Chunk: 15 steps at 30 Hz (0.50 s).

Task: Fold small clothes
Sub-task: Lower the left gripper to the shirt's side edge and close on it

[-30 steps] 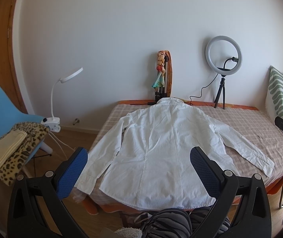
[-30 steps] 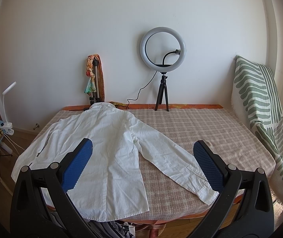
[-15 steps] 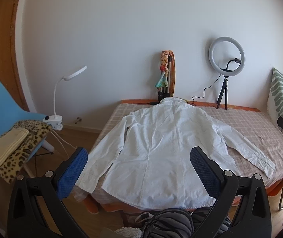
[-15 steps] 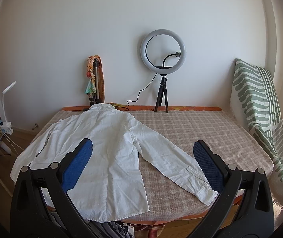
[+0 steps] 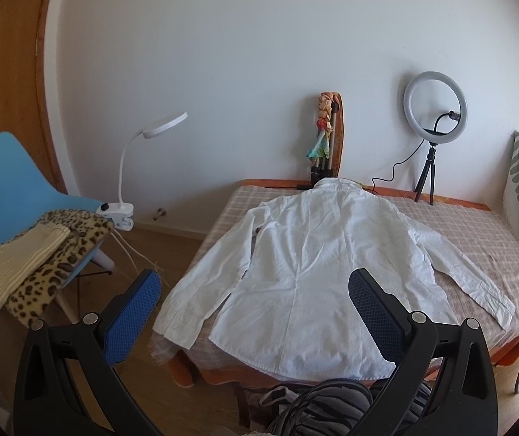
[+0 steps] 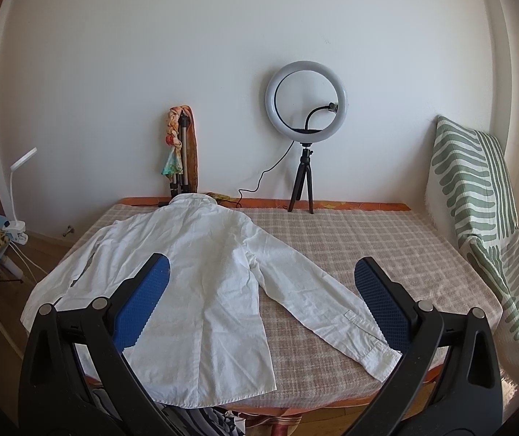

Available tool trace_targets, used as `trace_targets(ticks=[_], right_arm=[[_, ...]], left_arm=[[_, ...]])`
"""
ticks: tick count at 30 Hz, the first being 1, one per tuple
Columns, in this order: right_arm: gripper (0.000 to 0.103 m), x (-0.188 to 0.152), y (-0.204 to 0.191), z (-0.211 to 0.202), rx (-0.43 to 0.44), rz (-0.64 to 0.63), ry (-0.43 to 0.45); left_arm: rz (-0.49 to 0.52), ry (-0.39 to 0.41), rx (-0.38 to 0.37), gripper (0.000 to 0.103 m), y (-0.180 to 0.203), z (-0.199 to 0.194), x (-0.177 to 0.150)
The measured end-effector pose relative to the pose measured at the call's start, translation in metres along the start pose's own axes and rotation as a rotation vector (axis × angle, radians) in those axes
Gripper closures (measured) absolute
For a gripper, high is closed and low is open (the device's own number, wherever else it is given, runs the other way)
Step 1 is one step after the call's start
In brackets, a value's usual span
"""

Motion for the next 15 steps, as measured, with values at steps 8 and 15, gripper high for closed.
trace_targets(ticks=[8, 15], right_arm=[[0.000, 0.010, -0.021, 0.019, 0.138, -0.024, 0.028], [0.000, -0.005, -0.045, 0.073, 0.284, 0.090, -0.090]], left_arm=[[-0.058, -0.019, 0.062, 0.000, -0.070, 0.022, -0.017], [-0.199, -0.157, 0.036, 0.010, -0.134, 0.091, -0.048]])
Point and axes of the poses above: each gripper's, at about its wrist camera, not at the fingertips, and z roughly the way its jaws point, y to its right, x to its top, the point moved 6 cm from there along z, roughly the way its jaws point, and after that the axes turned 4 degrees about -z, right-handed, at the moved point
